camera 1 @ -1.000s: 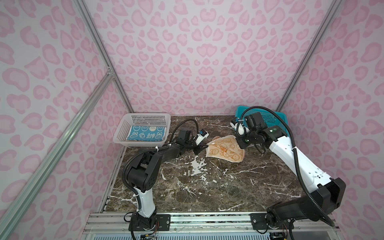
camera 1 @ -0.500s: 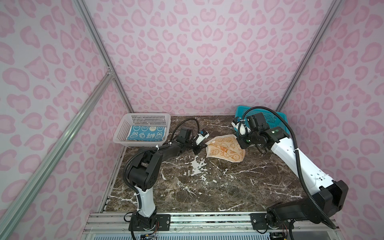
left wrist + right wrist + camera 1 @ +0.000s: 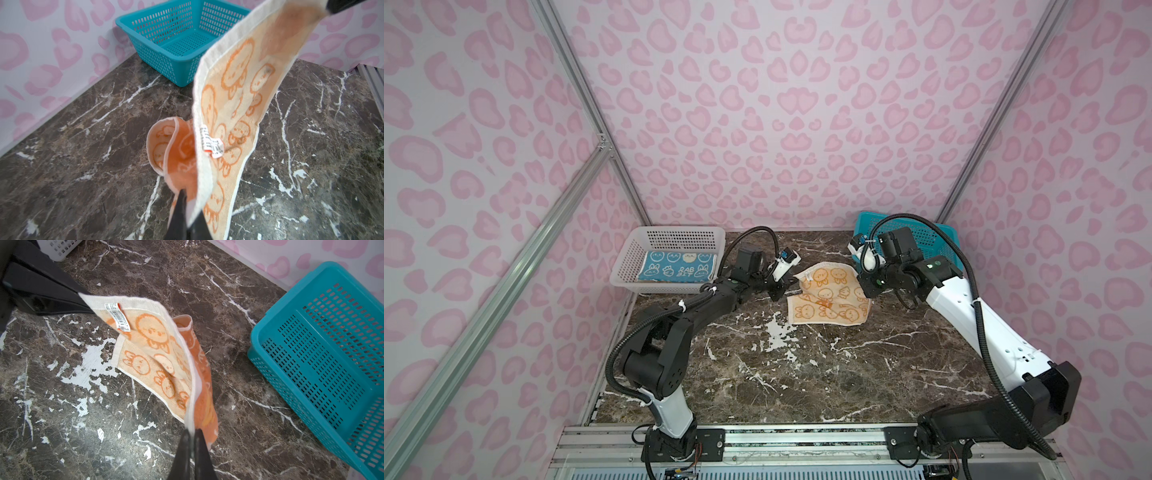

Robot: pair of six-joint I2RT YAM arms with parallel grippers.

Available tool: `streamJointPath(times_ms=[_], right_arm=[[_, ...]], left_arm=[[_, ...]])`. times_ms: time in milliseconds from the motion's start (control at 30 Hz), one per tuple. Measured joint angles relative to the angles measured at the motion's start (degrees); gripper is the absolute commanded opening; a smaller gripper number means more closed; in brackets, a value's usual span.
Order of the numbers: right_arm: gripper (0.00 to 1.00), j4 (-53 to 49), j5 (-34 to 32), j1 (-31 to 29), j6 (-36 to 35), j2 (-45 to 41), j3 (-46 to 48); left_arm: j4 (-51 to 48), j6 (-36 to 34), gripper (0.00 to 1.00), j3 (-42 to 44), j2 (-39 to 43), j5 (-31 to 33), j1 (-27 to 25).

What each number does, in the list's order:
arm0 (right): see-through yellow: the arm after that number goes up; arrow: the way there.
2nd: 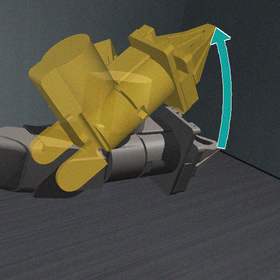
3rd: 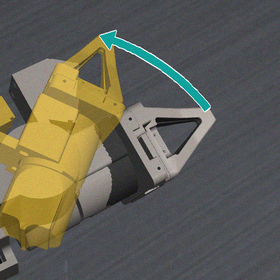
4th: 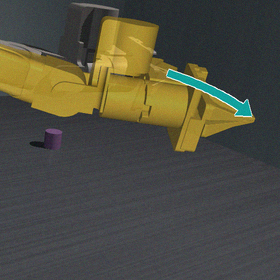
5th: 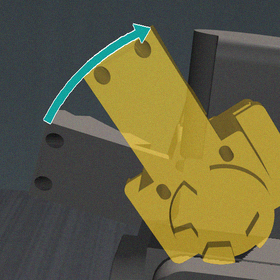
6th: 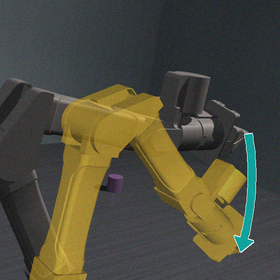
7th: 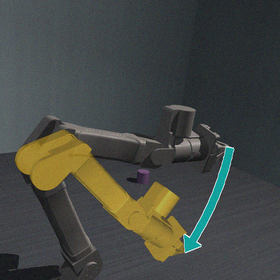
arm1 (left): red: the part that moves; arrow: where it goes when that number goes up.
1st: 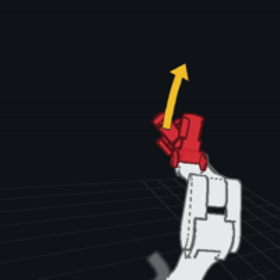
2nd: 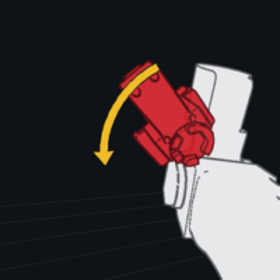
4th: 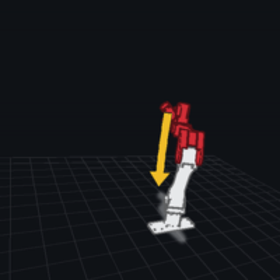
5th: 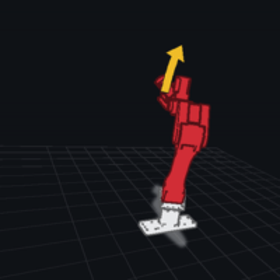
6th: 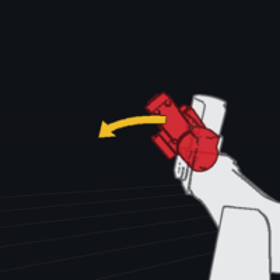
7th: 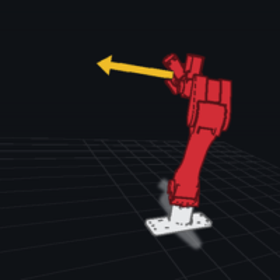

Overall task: Fold and stack the towels
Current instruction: 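Raise the orange towel by two corners with both grippers, spreading it open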

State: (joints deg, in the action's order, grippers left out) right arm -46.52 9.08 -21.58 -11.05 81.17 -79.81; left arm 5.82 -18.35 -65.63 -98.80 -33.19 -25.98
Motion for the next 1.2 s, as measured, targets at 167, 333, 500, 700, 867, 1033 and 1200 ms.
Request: streamJointPath(times_ms=[167,333,500,700,867,1033,1200], right_arm=[[0.00,1.2,-0.5,1.0,1.5,-0.2,-0.9],[0.00,4.4,0.7,3.7,4.2,0.6,-5.7],[0.00,8.0,4.6,5.7,5.9,1.4,-13.5],[0.00,8.9,12.0,5.5,5.2,-2.9,-17.8],[0.00,7.1,16.7,3.4,2.6,-10.5,-17.5],[0.00,4.5,21.2,1.7,2.2,-17.2,-16.8],[0.00,4.4,26.0,1.5,2.9,-21.8,-15.6]], left_arm=[[-1.5,0.1,0.04,-1.3,5.8,4.7,0.9],[-4.9,-1.2,0.04,-6.5,10.8,9.1,1.9],[-9.7,-5.1,0.04,-14.2,15.0,12.3,1.9],[-14.0,-9.7,0.04,-15.9,23.7,11.4,1.9],[-18.1,-13.4,0.04,-15.2,33.4,7.1,1.9],[-22.8,-14.6,0.04,-15.1,41.2,2.5,1.7],[-25.3,-13.7,0.04,-14.9,45.6,-0.8,1.6]])
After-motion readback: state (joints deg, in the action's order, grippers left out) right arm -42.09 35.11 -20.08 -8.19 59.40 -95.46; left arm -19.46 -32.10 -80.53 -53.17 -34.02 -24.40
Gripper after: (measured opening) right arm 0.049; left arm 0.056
